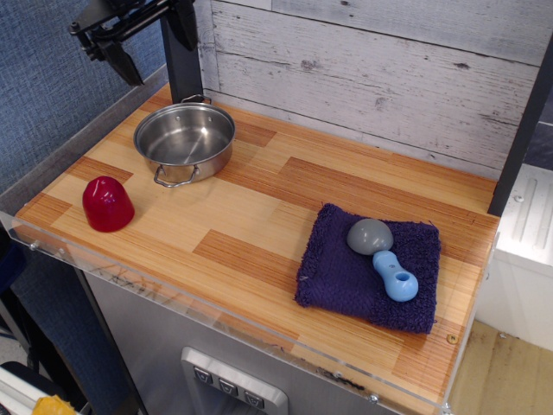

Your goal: Slide the silver pot away from the blue spoon.

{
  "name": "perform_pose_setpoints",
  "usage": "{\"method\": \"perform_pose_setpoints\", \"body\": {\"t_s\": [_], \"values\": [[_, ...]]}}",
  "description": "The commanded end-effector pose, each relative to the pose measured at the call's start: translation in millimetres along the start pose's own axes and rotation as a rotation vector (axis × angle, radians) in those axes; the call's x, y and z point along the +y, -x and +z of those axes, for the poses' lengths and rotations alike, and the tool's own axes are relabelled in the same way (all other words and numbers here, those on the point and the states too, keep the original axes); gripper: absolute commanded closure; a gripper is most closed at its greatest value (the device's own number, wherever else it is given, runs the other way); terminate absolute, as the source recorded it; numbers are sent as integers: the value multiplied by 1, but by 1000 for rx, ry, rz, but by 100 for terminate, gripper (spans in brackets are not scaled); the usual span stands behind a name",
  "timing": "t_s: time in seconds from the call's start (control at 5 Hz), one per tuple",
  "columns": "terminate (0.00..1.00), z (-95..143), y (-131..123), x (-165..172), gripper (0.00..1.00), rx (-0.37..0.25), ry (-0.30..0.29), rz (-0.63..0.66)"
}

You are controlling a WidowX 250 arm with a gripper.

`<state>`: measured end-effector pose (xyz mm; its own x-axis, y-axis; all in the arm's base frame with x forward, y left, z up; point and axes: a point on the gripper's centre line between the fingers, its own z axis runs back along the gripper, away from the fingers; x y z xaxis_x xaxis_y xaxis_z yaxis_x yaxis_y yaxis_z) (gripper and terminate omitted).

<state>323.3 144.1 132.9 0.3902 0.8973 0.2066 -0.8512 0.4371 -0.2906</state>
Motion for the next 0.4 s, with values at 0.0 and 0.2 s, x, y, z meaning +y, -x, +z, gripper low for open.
{"method": "perform_pose_setpoints", "body": {"t_s": [0.0,0.2], "values": [[0,25,-5,-2,0,-50,42,-8],[100,25,-5,-2,0,-50,42,-8]]}}
